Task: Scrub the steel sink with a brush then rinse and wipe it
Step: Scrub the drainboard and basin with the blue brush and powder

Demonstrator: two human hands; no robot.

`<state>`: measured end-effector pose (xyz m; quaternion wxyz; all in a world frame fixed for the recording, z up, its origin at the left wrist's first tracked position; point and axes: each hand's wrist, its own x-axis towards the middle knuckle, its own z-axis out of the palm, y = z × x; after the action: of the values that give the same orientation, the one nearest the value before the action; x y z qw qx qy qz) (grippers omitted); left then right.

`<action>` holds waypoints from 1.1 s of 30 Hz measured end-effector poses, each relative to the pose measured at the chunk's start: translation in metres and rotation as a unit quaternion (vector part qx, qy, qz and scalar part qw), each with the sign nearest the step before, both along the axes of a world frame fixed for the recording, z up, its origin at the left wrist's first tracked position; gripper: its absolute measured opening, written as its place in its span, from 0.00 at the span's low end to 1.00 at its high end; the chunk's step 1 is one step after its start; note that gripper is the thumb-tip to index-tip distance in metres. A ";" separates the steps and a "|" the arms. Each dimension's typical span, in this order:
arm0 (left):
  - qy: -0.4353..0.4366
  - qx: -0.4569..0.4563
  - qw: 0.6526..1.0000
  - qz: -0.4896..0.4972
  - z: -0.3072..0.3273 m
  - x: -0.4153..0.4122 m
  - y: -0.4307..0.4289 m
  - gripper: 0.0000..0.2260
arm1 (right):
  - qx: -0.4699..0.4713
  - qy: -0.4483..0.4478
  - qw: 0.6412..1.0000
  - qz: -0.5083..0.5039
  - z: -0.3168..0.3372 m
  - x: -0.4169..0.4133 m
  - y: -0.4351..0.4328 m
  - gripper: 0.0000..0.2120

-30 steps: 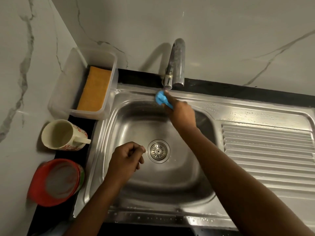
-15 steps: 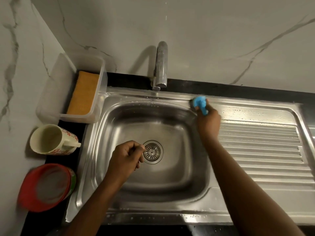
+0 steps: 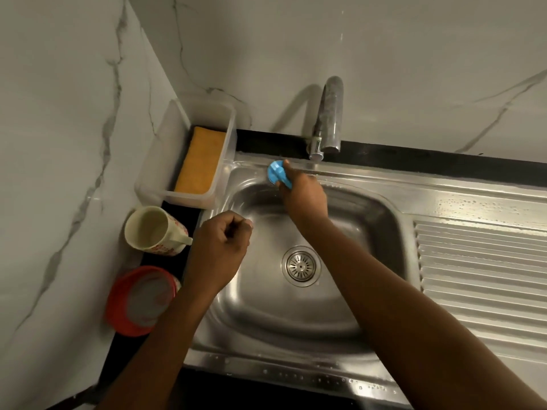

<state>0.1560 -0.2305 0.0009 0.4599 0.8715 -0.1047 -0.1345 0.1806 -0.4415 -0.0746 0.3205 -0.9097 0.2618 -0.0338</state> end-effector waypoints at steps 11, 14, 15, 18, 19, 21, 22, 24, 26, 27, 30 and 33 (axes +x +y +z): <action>-0.279 0.267 0.922 -0.010 0.015 0.042 0.015 0.29 | -0.052 0.010 0.994 0.091 0.003 0.040 0.017 0.26; -0.255 0.332 0.907 -0.047 0.008 0.061 0.018 0.24 | -0.083 0.012 0.992 0.095 0.001 0.034 0.007 0.26; -0.255 0.336 0.905 -0.061 0.006 0.067 0.020 0.17 | -0.083 0.009 0.992 0.091 0.000 0.035 0.007 0.26; -0.284 0.326 0.898 -0.085 0.004 0.075 0.026 0.05 | -0.045 -0.015 0.996 0.073 -0.001 0.044 0.016 0.25; -0.290 0.320 0.897 -0.092 0.005 0.076 0.028 0.07 | -0.030 -0.020 0.997 0.069 -0.002 0.048 0.020 0.25; -0.304 0.304 0.897 -0.104 0.011 0.076 0.031 0.10 | 0.002 -0.025 0.997 0.067 -0.007 0.057 0.028 0.24; -0.313 0.303 0.893 -0.110 0.015 0.075 0.031 0.11 | 0.020 -0.025 0.997 0.065 -0.008 0.061 0.032 0.24; -0.328 0.307 0.886 -0.113 0.025 0.074 0.031 0.11 | 0.059 -0.030 0.996 0.058 -0.008 0.064 0.042 0.24; -0.326 0.311 0.886 -0.107 0.036 0.072 0.030 0.10 | 0.101 -0.044 0.992 0.058 -0.009 0.061 0.056 0.24; -0.323 0.311 0.888 -0.106 0.043 0.071 0.029 0.08 | 0.110 -0.045 0.991 0.063 -0.010 0.056 0.064 0.24; -0.303 0.329 0.888 -0.108 0.062 0.070 0.026 0.05 | 0.120 -0.043 0.988 0.083 -0.024 0.029 0.078 0.25; -0.287 0.355 0.881 -0.125 0.069 0.072 0.025 0.08 | 0.112 -0.029 0.986 0.116 -0.031 0.018 0.074 0.27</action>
<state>0.2279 -0.2053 0.0704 0.0493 0.9563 -0.2858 0.0374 0.1987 -0.3678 -0.1055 0.4293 -0.8911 0.1470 0.0069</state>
